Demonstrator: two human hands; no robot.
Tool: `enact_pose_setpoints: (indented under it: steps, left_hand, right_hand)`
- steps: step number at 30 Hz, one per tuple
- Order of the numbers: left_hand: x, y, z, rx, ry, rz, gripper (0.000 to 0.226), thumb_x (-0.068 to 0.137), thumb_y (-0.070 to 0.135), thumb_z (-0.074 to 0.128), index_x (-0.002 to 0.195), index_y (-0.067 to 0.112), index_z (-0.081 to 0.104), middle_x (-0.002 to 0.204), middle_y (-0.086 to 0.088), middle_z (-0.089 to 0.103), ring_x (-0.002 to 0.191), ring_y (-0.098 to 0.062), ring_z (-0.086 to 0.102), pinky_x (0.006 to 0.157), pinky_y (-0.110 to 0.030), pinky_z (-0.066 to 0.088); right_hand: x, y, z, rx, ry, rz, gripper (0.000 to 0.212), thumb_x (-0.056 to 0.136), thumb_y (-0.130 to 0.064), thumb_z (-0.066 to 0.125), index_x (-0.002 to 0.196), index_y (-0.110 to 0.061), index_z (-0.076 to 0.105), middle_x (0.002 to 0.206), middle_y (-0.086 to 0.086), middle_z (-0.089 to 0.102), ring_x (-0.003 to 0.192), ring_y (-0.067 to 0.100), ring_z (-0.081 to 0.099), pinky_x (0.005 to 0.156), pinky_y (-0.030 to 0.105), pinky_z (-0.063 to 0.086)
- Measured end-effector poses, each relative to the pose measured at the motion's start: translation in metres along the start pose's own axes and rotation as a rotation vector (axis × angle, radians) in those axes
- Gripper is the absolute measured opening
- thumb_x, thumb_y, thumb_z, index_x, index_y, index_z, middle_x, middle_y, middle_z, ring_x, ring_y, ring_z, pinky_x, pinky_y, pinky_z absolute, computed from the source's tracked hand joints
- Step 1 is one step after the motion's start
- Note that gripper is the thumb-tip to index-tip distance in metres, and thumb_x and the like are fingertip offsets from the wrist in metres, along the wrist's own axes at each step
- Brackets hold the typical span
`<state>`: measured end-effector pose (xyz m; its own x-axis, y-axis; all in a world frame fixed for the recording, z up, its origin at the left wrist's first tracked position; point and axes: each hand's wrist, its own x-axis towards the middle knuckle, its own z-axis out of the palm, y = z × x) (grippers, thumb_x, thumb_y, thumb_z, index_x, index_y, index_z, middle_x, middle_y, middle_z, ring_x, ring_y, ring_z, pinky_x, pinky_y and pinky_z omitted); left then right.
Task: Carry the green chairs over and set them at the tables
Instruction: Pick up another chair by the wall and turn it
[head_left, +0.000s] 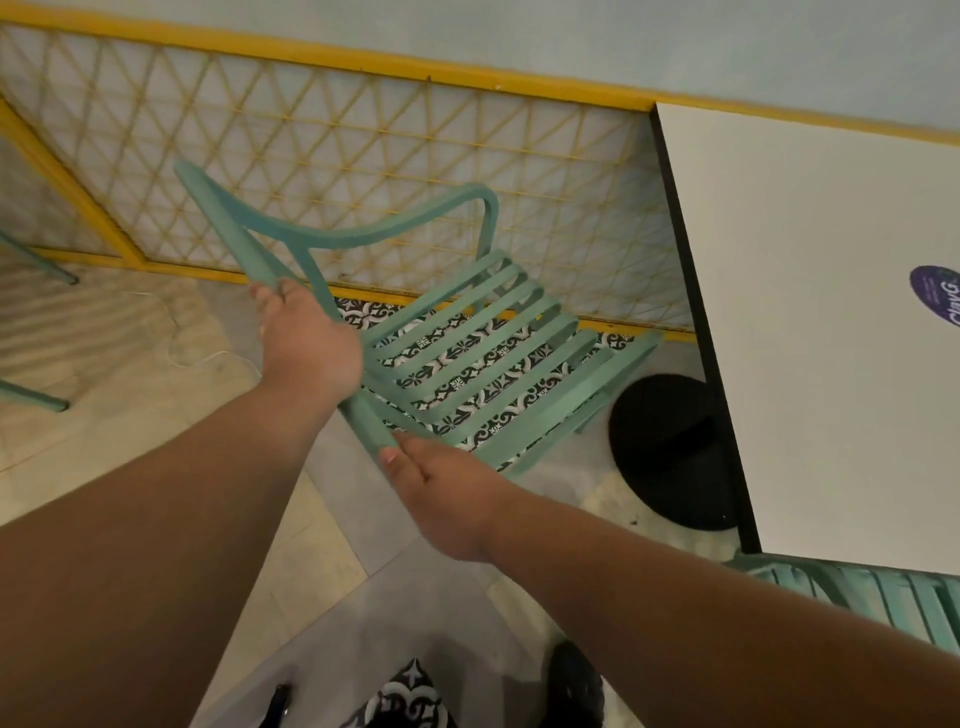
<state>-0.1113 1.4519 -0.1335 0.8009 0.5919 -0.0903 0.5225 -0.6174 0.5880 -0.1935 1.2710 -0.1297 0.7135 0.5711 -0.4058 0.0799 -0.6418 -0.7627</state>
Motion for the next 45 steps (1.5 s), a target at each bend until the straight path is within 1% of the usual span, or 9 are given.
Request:
enact_pose_setpoints:
  steps: [13, 20, 23, 27, 30, 33, 38, 41, 45]
  left_hand:
    - [0.036, -0.015, -0.011, 0.050, -0.063, 0.080, 0.050, 0.096, 0.006, 0.048, 0.145, -0.001, 0.037, 0.163, -0.028, -0.002, 0.131, -0.050, 0.043, 0.114, -0.043, 0.036]
    - [0.063, -0.018, -0.020, 0.140, -0.097, 0.134, 0.032, 0.097, 0.008, 0.047, 0.127, -0.002, 0.046, 0.155, -0.036, 0.013, 0.107, -0.052, 0.053, 0.100, -0.042, 0.045]
    - [0.073, -0.018, -0.022, 0.194, -0.082, 0.150, 0.028, 0.098, 0.008, 0.045, 0.125, -0.001, 0.046, 0.154, -0.035, 0.014, 0.089, -0.042, 0.050, 0.091, -0.039, 0.043]
    - [0.085, -0.020, -0.026, 0.209, -0.079, 0.165, 0.038, 0.098, 0.005, 0.046, 0.135, 0.000, 0.046, 0.154, -0.031, 0.019, 0.102, -0.043, 0.048, 0.093, -0.041, 0.040]
    - [0.097, -0.023, -0.031, 0.243, -0.090, 0.161, 0.041, 0.099, 0.009, 0.045, 0.140, 0.004, 0.045, 0.156, -0.026, 0.014, 0.095, -0.035, 0.045, 0.096, -0.040, 0.039]
    - [0.108, -0.025, -0.035, 0.303, -0.094, 0.134, 0.051, 0.102, 0.014, 0.044, 0.152, 0.009, 0.036, 0.164, -0.022, 0.003, 0.121, -0.045, 0.046, 0.110, -0.042, 0.035]
    - [0.126, -0.030, -0.039, 0.317, -0.055, 0.155, 0.052, 0.101, 0.015, 0.047, 0.152, 0.009, 0.039, 0.163, -0.022, 0.009, 0.132, -0.046, 0.042, 0.115, -0.043, 0.031]
    - [0.129, -0.033, -0.040, 0.311, -0.060, 0.154, 0.055, 0.101, 0.015, 0.047, 0.154, 0.012, 0.036, 0.166, -0.018, 0.004, 0.136, -0.046, 0.039, 0.117, -0.042, 0.030]
    - [0.127, -0.033, -0.041, 0.331, -0.035, 0.166, 0.047, 0.101, 0.015, 0.046, 0.147, 0.010, 0.044, 0.167, -0.015, 0.005, 0.127, -0.045, 0.046, 0.109, -0.041, 0.036]
  right_hand:
    - [0.026, -0.019, 0.008, 0.033, 0.000, -0.029, 0.047, 0.109, -0.041, 0.029, 0.135, -0.010, 0.053, 0.117, 0.016, 0.063, 0.106, 0.031, 0.058, 0.091, 0.039, 0.046]
    - [0.051, -0.033, 0.011, 0.041, -0.029, -0.018, 0.049, 0.109, -0.046, 0.026, 0.137, -0.014, 0.049, 0.113, 0.018, 0.063, 0.109, 0.036, 0.057, 0.095, 0.046, 0.047]
    - [0.063, -0.039, 0.011, 0.034, -0.056, -0.015, 0.051, 0.107, -0.050, 0.025, 0.138, -0.016, 0.048, 0.115, 0.017, 0.064, 0.109, 0.036, 0.059, 0.097, 0.048, 0.048]
    - [0.081, -0.035, 0.001, 0.022, -0.148, -0.007, 0.058, 0.104, -0.060, 0.022, 0.133, -0.018, 0.049, 0.121, 0.012, 0.061, 0.110, 0.028, 0.057, 0.098, 0.047, 0.046]
    - [0.104, -0.009, -0.021, -0.119, -0.152, 0.006, 0.049, 0.109, -0.045, 0.025, 0.142, -0.016, 0.046, 0.138, 0.017, 0.053, 0.123, 0.035, 0.053, 0.106, 0.052, 0.042]
    - [0.125, 0.037, -0.054, -0.167, -0.059, 0.205, 0.057, 0.107, -0.048, 0.035, 0.153, -0.015, 0.035, 0.154, 0.017, 0.042, 0.133, 0.034, 0.047, 0.112, 0.047, 0.038]
    - [0.157, 0.100, -0.087, -0.519, -0.142, 0.354, 0.067, 0.104, -0.053, 0.041, 0.159, -0.018, 0.026, 0.164, 0.015, 0.026, 0.149, 0.035, 0.025, 0.118, 0.047, 0.027]
    - [0.160, 0.118, -0.087, -0.702, -0.239, 0.354, 0.053, 0.105, -0.048, 0.044, 0.146, -0.015, 0.046, 0.151, 0.011, 0.047, 0.138, 0.032, 0.043, 0.116, 0.044, 0.031]
    - [0.160, 0.123, -0.078, -0.781, -0.191, 0.304, 0.033, 0.104, -0.037, 0.051, 0.127, -0.014, 0.057, 0.129, 0.011, 0.060, 0.119, 0.028, 0.054, 0.104, 0.038, 0.042]
